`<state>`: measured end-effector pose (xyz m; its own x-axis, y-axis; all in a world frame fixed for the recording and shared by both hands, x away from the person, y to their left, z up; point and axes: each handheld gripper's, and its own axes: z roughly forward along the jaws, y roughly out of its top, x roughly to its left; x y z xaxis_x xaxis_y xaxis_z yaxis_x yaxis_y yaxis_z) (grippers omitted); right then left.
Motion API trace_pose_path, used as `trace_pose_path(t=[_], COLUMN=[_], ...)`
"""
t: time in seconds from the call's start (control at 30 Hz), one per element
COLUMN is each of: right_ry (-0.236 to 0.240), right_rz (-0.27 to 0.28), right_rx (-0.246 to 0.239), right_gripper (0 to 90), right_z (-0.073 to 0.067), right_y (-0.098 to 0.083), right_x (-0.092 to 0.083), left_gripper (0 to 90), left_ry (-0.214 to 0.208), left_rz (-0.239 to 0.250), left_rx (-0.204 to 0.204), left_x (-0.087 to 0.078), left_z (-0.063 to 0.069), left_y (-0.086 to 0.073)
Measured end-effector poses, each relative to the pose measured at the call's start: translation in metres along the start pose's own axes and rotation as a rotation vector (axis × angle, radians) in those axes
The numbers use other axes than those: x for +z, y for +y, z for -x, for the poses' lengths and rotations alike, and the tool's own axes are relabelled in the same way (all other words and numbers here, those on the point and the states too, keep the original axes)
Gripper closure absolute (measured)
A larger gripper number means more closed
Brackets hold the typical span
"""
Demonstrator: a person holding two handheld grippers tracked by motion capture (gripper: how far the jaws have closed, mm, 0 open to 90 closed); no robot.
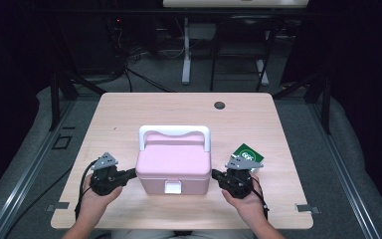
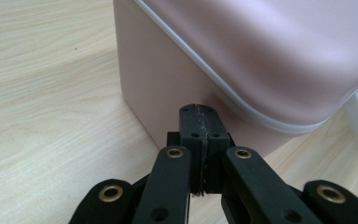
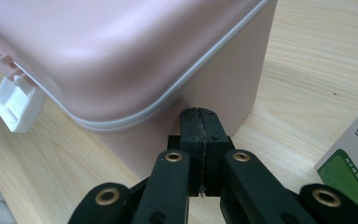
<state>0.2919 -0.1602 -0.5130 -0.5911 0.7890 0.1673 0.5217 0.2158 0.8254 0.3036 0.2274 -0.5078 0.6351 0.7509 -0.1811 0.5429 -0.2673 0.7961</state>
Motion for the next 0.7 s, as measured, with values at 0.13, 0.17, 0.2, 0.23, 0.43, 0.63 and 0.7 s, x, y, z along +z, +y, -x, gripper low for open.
trace_pose_path(t=[0.13, 0.17, 0.2, 0.23, 0.43, 0.63, 0.7], right_ry=[0.002, 0.002, 0.003, 0.005, 0.007, 0.030, 0.029], right_rz=[-0.005, -0.005, -0.006, -0.006, -0.024, -0.030, -0.028], right_rx=[-0.009, -0.009, -0.008, -0.004, -0.003, -0.004, -0.010], right_gripper=[90.0, 90.0, 90.0, 90.0, 86.9, 77.7, 77.4], right_z=[-0.003, -0.003, -0.003, -0.003, 0.000, 0.009, 0.009], right_y=[-0.002, -0.002, -0.002, -0.001, 0.002, 0.012, 0.014], right_x=[-0.002, -0.002, -0.002, -0.002, -0.001, -0.005, -0.006], left_gripper=[90.0, 90.0, 90.0, 90.0, 85.8, 73.1, 71.9], left_ry=[-0.001, -0.002, -0.003, -0.003, 0.001, -0.015, -0.011], left_rz=[0.000, -0.001, 0.000, 0.000, -0.019, -0.019, -0.018], left_rx=[0.002, 0.003, 0.002, -0.002, -0.035, -0.046, -0.042], left_x=[-0.001, -0.001, -0.001, -0.001, 0.001, -0.004, -0.005], left_z=[0.000, 0.000, 0.000, 0.000, -0.003, -0.013, -0.015], left_y=[-0.001, -0.001, -0.001, -0.001, 0.001, 0.006, 0.007])
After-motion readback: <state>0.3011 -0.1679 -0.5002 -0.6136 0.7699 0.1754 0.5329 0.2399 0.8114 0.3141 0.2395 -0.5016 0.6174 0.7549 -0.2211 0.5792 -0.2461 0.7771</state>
